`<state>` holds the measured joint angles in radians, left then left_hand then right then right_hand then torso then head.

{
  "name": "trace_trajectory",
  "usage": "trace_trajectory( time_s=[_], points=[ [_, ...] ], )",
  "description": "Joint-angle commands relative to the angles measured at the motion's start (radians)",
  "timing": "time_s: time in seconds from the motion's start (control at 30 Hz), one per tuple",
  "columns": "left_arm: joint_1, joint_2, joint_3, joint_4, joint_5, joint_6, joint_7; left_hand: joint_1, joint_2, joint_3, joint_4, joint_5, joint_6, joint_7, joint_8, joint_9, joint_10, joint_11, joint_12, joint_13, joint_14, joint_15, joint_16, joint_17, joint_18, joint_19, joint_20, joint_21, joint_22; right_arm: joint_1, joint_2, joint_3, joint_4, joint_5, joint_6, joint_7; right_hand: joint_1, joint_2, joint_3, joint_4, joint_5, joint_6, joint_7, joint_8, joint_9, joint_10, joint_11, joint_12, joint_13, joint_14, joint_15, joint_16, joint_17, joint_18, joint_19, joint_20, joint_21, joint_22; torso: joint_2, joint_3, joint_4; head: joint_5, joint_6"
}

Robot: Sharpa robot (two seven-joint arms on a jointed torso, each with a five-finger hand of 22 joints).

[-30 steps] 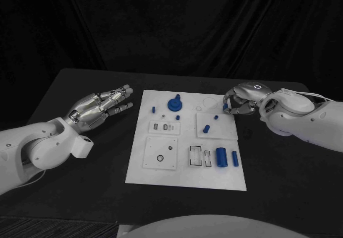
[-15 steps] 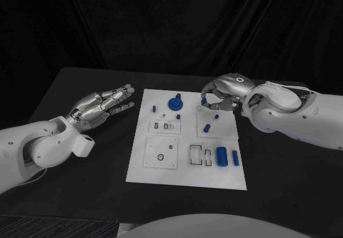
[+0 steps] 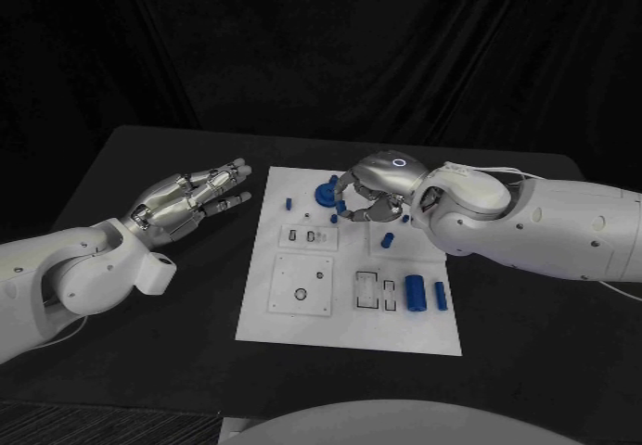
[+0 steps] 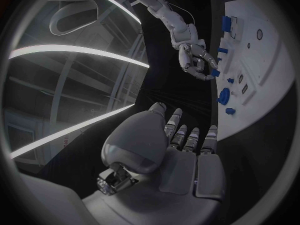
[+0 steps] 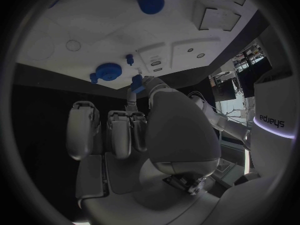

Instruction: Assemble the parts on the task board

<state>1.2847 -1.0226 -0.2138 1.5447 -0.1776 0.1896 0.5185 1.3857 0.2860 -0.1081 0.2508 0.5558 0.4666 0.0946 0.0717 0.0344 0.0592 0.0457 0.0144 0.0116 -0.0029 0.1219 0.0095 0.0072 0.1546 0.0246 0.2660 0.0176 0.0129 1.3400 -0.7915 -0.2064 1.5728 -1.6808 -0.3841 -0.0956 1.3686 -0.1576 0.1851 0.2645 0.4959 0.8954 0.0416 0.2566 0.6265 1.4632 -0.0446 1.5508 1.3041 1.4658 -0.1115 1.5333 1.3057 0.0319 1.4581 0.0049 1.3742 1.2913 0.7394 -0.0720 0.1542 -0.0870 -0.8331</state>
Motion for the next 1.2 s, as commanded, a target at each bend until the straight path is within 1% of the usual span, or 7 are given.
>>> trace_trajectory(
  time_s=[0.03,0.17,0.2,0.33,0.97,1.07,1.2],
  points=[
    [-0.001,0.004,0.001,0.0,0.0,0.015,0.008,0.01,-0.003,0.063,-0.009,0.018,0.015,-0.002,0.012,0.02,-0.003,0.014,-0.002,0.001,0.007,0.004,-0.008,-0.005,0.026,0.009,0.0,0.008,0.001,-0.013,0.018,0.0,-0.008,-0.029,0.076,-0.031,0.023,0.018,0.036,-0.012,0.029,0.017,0.004,0.033,0.032,0.108,-0.001,0.02,0.267,0.088,0.004,-0.019,0.187,0.018,0.016,-0.003,-0.021,0.212,0.001,0.0008,0.0002,0.0,-0.002],
    [-0.001,0.006,0.001,-0.001,0.0,0.017,0.007,0.01,-0.003,0.063,-0.009,0.018,0.015,-0.002,0.012,0.02,-0.003,0.014,-0.002,0.001,0.007,0.004,-0.008,-0.005,0.026,0.009,0.0,0.008,0.001,-0.023,0.036,0.0,-0.014,-0.031,0.104,-0.041,0.022,0.018,0.037,-0.013,0.029,0.016,0.006,0.033,0.032,0.108,0.001,0.02,0.267,0.087,0.005,-0.021,0.184,0.019,0.015,-0.002,-0.024,0.211,0.001,0.0018,-0.0021,0.002,-0.003],
    [-0.001,0.007,0.001,-0.001,0.0,0.018,0.007,0.01,-0.003,0.064,-0.009,0.018,0.014,-0.002,0.013,0.02,-0.003,0.015,-0.002,0.001,0.007,0.004,-0.008,-0.005,0.026,0.009,0.0,0.008,0.001,-0.025,0.04,0.0,-0.016,-0.032,0.108,-0.042,0.021,0.017,0.037,-0.014,0.029,0.015,0.006,0.033,0.032,0.108,0.001,0.02,0.267,0.087,0.006,-0.023,0.182,0.019,0.014,-0.001,-0.026,0.211,0.0,0.0033,-0.0021,0.003,-0.004],
    [-0.001,0.008,0.001,-0.002,0.0,0.02,0.006,0.01,-0.003,0.064,-0.009,0.018,0.014,-0.002,0.013,0.02,-0.003,0.015,-0.002,0.001,0.007,0.004,-0.008,-0.005,0.026,0.009,0.0,0.008,0.001,-0.03,0.053,0.0,-0.019,-0.033,0.125,-0.048,0.021,0.017,0.037,-0.014,0.029,0.015,0.007,0.032,0.032,0.108,0.002,0.02,0.267,0.087,0.006,-0.023,0.182,0.02,0.013,-0.001,-0.028,0.21,0.0,0.0051,-0.0029,0.005,-0.007],
    [-0.001,0.012,0.001,-0.005,0.0,0.025,0.004,0.01,-0.003,0.064,-0.009,0.018,0.014,-0.002,0.013,0.02,-0.003,0.015,-0.002,0.001,0.007,0.004,-0.008,-0.005,0.026,0.009,0.0,0.008,0.001,-0.035,0.072,0.0,-0.026,-0.034,0.141,-0.057,0.02,0.018,0.038,-0.017,0.028,0.013,0.009,0.032,0.031,0.108,0.004,0.02,0.267,0.086,0.009,-0.026,0.178,0.021,0.01,0.001,-0.035,0.208,-0.001,0.0046,-0.0032,0.006,-0.014],
    [-0.001,0.013,0.001,-0.006,0.0,0.027,0.004,0.01,-0.003,0.064,-0.009,0.018,0.014,-0.002,0.013,0.02,-0.003,0.015,-0.002,0.001,0.007,0.004,-0.008,-0.005,0.026,0.009,0.0,0.008,0.001,-0.036,0.073,0.0,-0.027,-0.034,0.142,-0.057,0.014,0.018,0.039,-0.024,0.008,0.01,0.013,0.03,0.031,0.108,0.008,0.02,0.267,0.086,0.014,-0.025,0.178,0.022,0.01,0.006,-0.037,0.207,-0.001,0.0046,-0.0032,0.006,-0.014],
    [-0.001,0.014,0.001,-0.006,0.0,0.027,0.004,0.01,-0.003,0.064,-0.009,0.018,0.014,-0.002,0.013,0.02,-0.003,0.015,-0.002,0.001,0.007,0.004,-0.008,-0.005,0.026,0.009,0.0,0.008,0.001,-0.037,0.076,0.0,-0.029,-0.034,0.143,-0.057,-0.003,0.016,0.035,-0.034,-0.046,-0.01,0.014,0.02,0.026,0.108,0.01,0.02,0.267,0.086,0.016,-0.026,0.177,0.022,0.01,0.012,-0.04,0.207,-0.001,0.0043,-0.0031,0.006,-0.016]
  ],
)
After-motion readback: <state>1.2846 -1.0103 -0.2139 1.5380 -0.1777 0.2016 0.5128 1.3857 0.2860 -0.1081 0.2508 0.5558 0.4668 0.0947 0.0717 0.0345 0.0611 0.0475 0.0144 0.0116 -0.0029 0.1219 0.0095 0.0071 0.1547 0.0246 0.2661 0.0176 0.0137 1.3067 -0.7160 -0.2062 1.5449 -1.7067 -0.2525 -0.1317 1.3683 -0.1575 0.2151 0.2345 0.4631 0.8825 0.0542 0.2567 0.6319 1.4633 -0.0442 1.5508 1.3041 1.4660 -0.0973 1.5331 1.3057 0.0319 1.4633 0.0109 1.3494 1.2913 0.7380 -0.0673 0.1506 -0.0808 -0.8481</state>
